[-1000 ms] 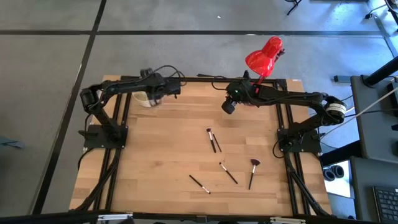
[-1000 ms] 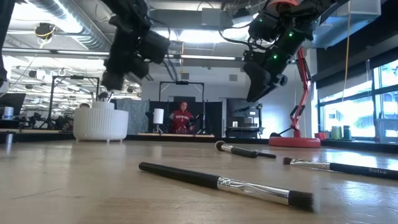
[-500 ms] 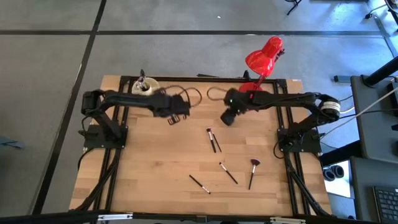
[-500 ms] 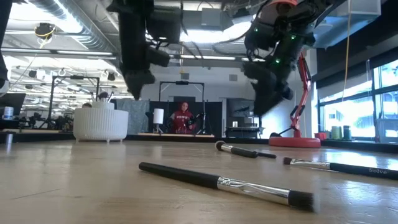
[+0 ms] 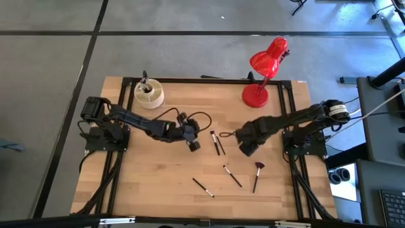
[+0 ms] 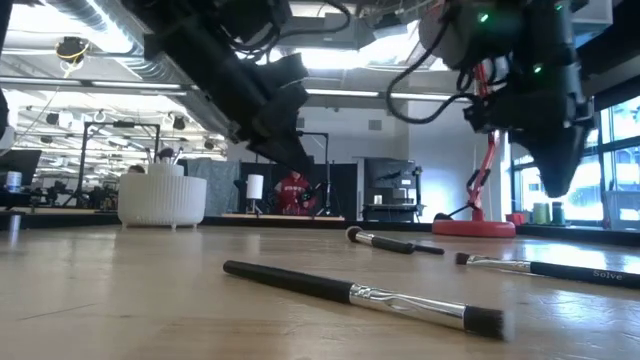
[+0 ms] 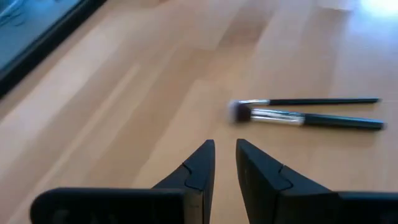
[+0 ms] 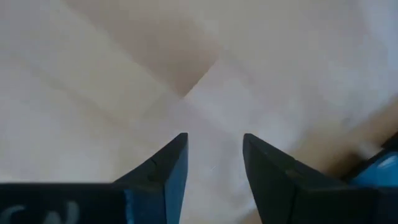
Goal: Put items in baskets/containers
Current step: Put the highlighter brush into the organizer
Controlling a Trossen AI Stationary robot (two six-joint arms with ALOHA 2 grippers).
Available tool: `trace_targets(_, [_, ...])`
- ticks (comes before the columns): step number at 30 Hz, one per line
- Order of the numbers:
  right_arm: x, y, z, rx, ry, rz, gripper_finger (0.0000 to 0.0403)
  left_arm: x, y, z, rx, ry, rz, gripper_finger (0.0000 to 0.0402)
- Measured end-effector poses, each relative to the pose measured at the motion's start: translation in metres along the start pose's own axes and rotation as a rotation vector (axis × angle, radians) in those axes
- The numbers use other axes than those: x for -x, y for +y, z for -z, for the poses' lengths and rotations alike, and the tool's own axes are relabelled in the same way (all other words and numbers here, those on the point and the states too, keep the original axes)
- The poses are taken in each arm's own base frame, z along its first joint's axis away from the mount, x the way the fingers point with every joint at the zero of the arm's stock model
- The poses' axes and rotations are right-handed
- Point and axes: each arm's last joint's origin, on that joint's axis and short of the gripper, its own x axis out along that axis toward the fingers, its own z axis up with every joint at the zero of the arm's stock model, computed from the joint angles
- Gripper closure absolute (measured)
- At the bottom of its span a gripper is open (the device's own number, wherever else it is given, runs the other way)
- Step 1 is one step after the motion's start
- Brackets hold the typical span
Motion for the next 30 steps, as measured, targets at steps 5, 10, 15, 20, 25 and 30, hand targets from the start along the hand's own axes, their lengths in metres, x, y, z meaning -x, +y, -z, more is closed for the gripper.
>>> trace_targets(5, [0.002, 0.019, 0.021, -0.142, 0.085, -0.111, 0.0235, 0.003, -0.008, 0.018, 0.012, -0.017, 0.025, 0.0341])
trace_targets(10, [0.002, 0.030, 0.041, -0.280, 0.113, -0.097, 0.0201, 0.003, -0.006, 0.034, 0.035, -0.031, -0.040, 0.0341])
trace_targets(15, [-0.006, 0.041, 0.058, -0.363, 0.119, -0.047, 0.0166, 0.002, -0.005, 0.036, 0.058, -0.032, -0.009, 0.0340])
trace_targets(20, [-0.020, 0.055, 0.067, -0.341, 0.122, -0.031, 0.0155, 0.002, -0.006, 0.037, 0.056, -0.027, 0.004, 0.0340])
trace_targets(25, [-0.037, 0.067, 0.074, -0.310, 0.134, 0.007, 0.0168, 0.002, -0.007, 0.037, 0.054, -0.015, 0.034, 0.0335])
trace_targets(30, [-0.049, 0.072, 0.074, -0.287, 0.155, 0.040, 0.0194, 0.002, -0.007, 0.037, 0.039, -0.015, 0.034, 0.0334])
